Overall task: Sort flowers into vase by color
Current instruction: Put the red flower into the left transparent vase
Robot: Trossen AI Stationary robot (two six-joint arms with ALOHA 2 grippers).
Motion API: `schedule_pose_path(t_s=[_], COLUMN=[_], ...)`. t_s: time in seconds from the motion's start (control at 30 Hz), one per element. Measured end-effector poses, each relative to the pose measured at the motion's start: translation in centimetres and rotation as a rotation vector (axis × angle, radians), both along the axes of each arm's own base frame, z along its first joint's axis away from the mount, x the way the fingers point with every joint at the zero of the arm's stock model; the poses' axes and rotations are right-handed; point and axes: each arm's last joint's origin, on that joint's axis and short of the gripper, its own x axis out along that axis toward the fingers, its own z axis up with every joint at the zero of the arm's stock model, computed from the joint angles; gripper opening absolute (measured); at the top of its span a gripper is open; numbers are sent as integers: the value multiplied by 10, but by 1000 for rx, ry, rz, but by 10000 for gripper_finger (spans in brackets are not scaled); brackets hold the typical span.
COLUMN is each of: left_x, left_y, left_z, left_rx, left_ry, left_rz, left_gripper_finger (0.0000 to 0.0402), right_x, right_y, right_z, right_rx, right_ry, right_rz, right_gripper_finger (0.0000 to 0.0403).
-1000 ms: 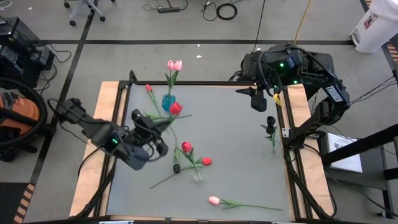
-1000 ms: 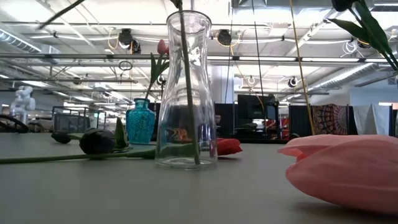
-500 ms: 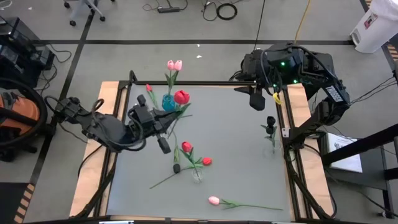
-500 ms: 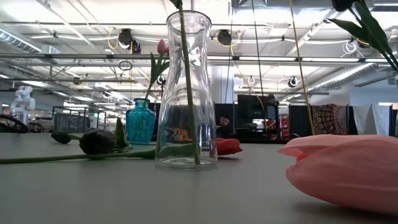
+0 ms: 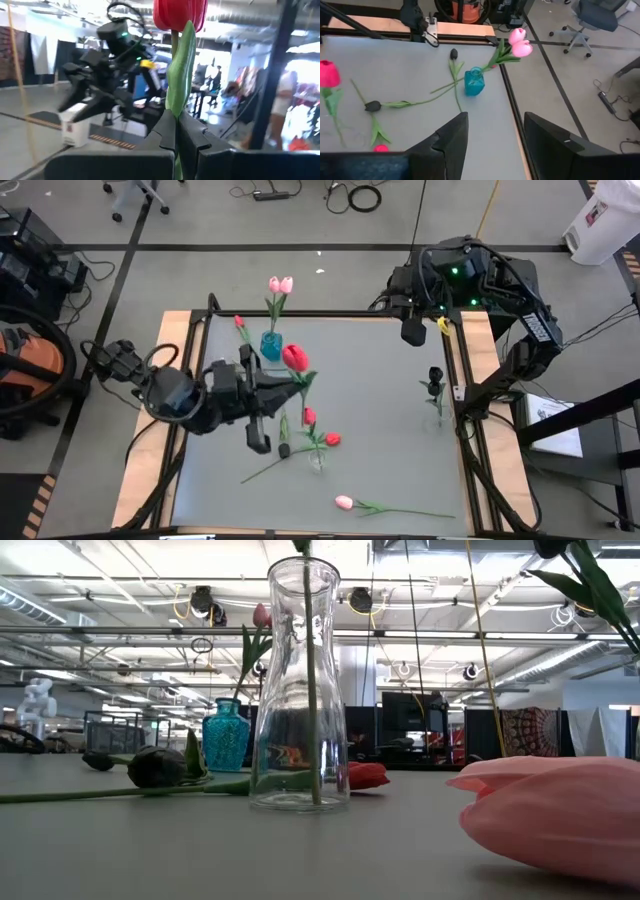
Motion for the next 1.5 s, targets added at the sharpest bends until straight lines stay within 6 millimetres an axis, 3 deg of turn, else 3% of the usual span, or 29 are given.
schedule_pose_path(t_s=[0.4,0.7,0.83,1.17,1.37,1.5], left_x=[8,33,29,14,22,14], left_y=[-38,-70,-77,-65,-47,-40], left_z=[-17,-53,-69,-97,-139,-146], left_rx=[-57,27,36,36,-18,-53], left_ry=[17,122,151,216,257,181], left_rz=[-51,-150,-182,-80,-171,-230], left_gripper_finger=[1,1,1,1,1,1], right_x=[4,13,13,16,18,19], right_y=[-11,-14,-14,-8,-1,2], right_z=[-5,-11,-11,-12,-12,-12], right_rx=[49,125,158,244,253,261], right_ry=[18,27,15,-11,-10,-12], right_rz=[-66,-109,-133,-173,-150,-146], right_gripper_finger=[185,185,185,185,185,185])
